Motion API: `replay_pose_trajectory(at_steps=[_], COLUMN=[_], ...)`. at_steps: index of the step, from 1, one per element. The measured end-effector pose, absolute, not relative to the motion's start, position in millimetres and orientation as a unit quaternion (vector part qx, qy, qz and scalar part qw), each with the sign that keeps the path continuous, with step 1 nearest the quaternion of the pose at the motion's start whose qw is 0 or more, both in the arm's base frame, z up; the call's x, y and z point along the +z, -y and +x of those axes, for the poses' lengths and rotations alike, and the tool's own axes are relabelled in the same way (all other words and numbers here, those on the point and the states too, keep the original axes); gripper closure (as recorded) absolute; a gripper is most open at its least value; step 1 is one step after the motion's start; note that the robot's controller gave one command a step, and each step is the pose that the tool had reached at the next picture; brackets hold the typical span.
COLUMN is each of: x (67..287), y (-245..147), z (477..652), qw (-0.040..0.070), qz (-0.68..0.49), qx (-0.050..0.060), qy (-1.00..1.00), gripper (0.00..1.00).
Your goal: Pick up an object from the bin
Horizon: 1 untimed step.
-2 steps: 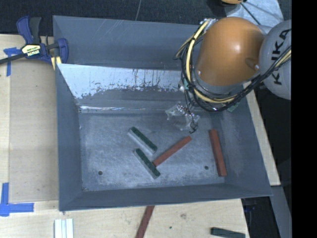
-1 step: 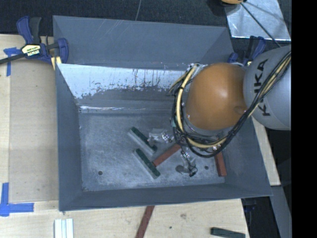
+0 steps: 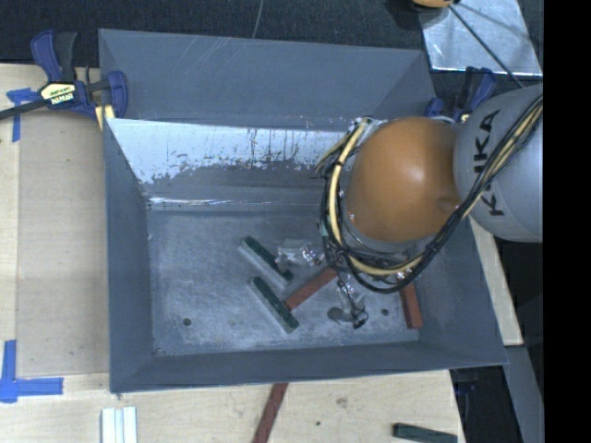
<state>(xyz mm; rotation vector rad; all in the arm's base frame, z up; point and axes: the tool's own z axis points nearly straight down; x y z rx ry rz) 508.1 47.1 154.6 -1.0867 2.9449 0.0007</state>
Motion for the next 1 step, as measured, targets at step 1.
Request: replay_pose_trajectory(at_steps=[1], x=[119.8], y=[-38.9], z=[537.0], qw=[0.006], qz=[-0.374], qx=[-0.002], qy=[-0.927], gripper=[0.00])
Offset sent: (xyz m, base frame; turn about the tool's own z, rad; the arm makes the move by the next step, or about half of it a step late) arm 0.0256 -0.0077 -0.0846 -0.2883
